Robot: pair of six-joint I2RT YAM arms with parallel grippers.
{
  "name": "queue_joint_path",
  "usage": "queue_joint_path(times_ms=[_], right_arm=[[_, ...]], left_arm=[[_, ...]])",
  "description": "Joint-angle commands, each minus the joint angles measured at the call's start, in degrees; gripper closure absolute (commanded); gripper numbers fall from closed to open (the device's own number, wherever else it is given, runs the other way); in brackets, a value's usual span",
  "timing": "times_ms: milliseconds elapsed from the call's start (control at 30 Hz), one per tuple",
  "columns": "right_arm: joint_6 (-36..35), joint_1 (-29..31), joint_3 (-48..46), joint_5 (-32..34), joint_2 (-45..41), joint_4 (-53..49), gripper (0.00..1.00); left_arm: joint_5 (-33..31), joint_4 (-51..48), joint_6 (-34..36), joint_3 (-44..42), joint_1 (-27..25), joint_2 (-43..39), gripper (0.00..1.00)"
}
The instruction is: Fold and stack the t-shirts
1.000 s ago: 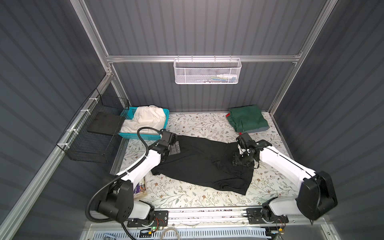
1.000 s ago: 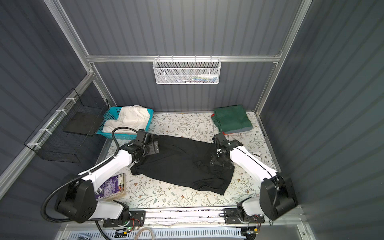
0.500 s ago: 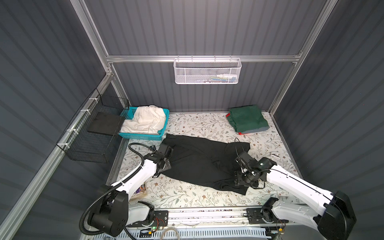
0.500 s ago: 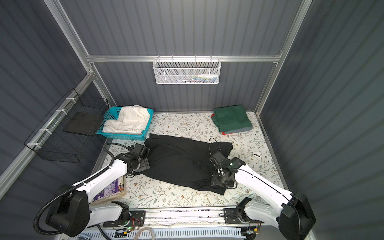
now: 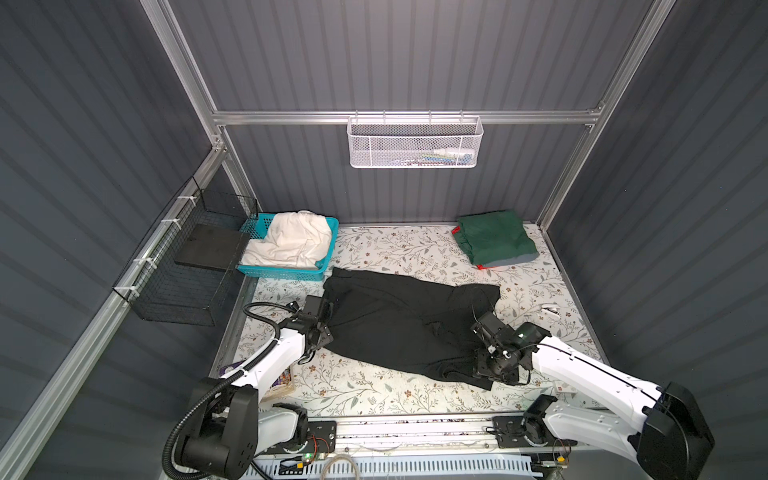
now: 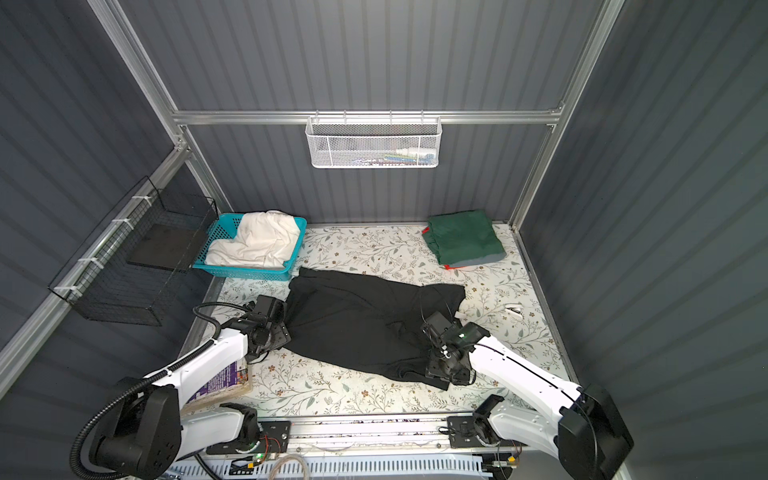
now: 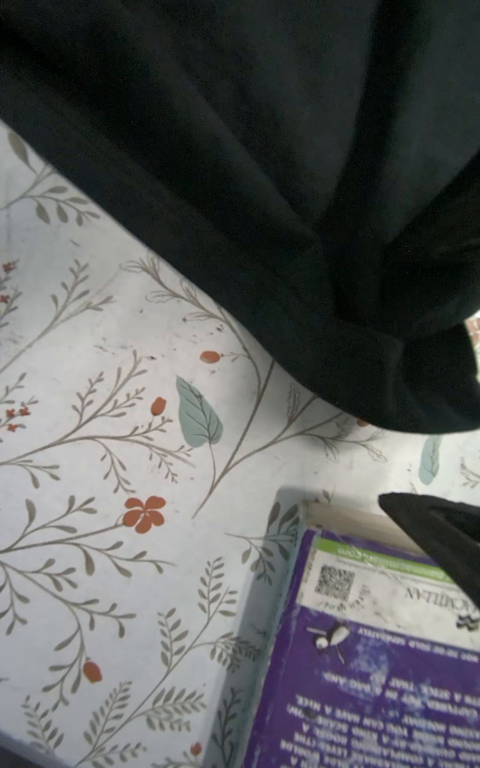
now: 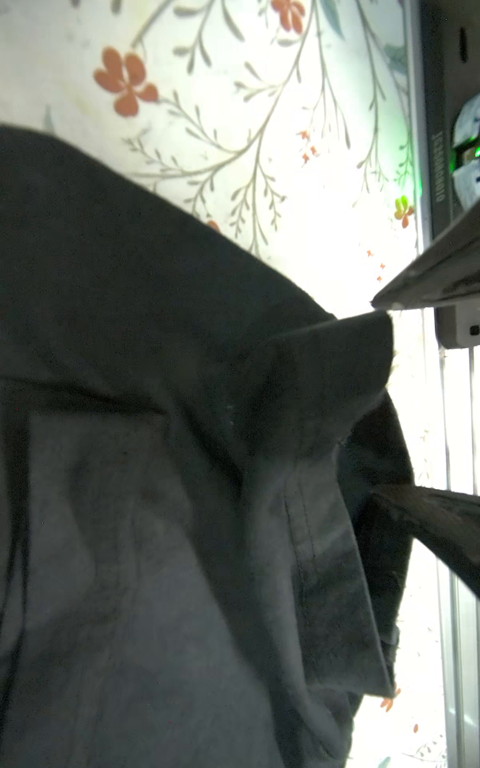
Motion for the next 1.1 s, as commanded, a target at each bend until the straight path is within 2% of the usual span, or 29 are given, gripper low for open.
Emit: queue_joint_path(times_ms=[0,100,167,367,400,467,500,567,700,867,967,1067], right_arm=[[2.1,0.0,-0.6,1.0,0.7,1.8,0.33],[2.4,-0.4,-1.3,1.1,3.3,4.6,0.33],[2.3,-0.7,-1.2,1.2,5.0,6.2,0.38],[1.5,-0.9,1.1,5.9,7.3,4.6,0.82],[1.3,-0.9,1.8,7.1,7.1,3.5,0.88],[1.4,-1.1,3.2,9.2,6.0,1.3,0.98],[1.7,-1.5,3.8,10.6,5.3,-0.3,1.0],[1.6,-2.9,4.7,13.2,3.6,-3.1,1.0],[-1.5,-9.8,6.4,16.2,-1.0,-7.7,1.0],[-2.7,-14.4,8.7,15.3,-4.1,-9.8,1.0],[-1.3,-14.5,11.0,19.3,-5.3,-13.6,1.0],[-0.5,-14.6,11.2,18.4,-7.2,-13.8,1.0]], left_arm=[[0.6,2.8,-0.4,-0.3,0.6,1.2,0.31],[0.6,4.0,0.5,-0.2,0.7,2.6,0.4],[0.1,4.2,1.1,0.3,0.8,3.5,0.49],[-2.1,4.8,3.7,1.8,1.2,4.8,0.89],[-2.1,4.7,4.2,2.3,1.3,5.1,1.0],[-2.1,4.5,4.8,3.3,1.3,5.5,1.0],[-2.5,3.9,5.1,3.9,1.3,5.5,1.0],[-2.6,3.8,5.4,4.2,1.3,5.2,1.0],[-1.5,3.3,5.4,3.1,1.3,3.3,1.0],[4.0,2.9,3.5,-0.6,0.7,-2.2,1.0],[2.2,-0.6,2.1,-1.6,-2.1,-6.5,1.0],[-1.0,-4.7,0.9,-1.4,-6.5,-9.7,1.0]])
